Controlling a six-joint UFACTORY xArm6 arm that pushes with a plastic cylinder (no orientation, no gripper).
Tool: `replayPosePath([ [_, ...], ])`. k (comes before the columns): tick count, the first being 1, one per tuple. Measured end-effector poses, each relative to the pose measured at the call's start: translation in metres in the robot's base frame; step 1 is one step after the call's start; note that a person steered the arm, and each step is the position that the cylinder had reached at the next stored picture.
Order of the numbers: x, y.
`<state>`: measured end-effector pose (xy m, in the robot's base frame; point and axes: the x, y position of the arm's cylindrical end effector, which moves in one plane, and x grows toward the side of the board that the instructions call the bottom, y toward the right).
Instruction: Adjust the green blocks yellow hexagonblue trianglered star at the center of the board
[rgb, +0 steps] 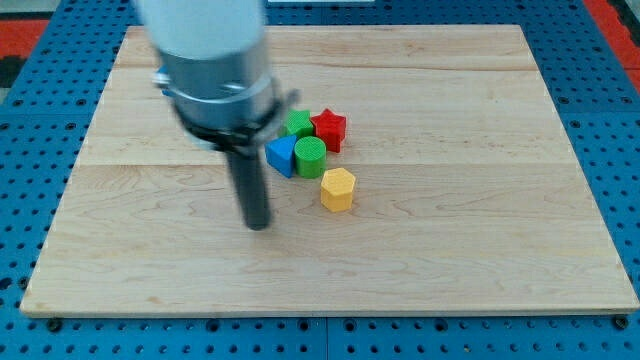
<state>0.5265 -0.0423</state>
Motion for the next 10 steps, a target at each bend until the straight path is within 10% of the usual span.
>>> replayPosePath([
  [4,-0.056,0.047],
  [6,0.006,0.114],
  [10,-0.078,0.112],
])
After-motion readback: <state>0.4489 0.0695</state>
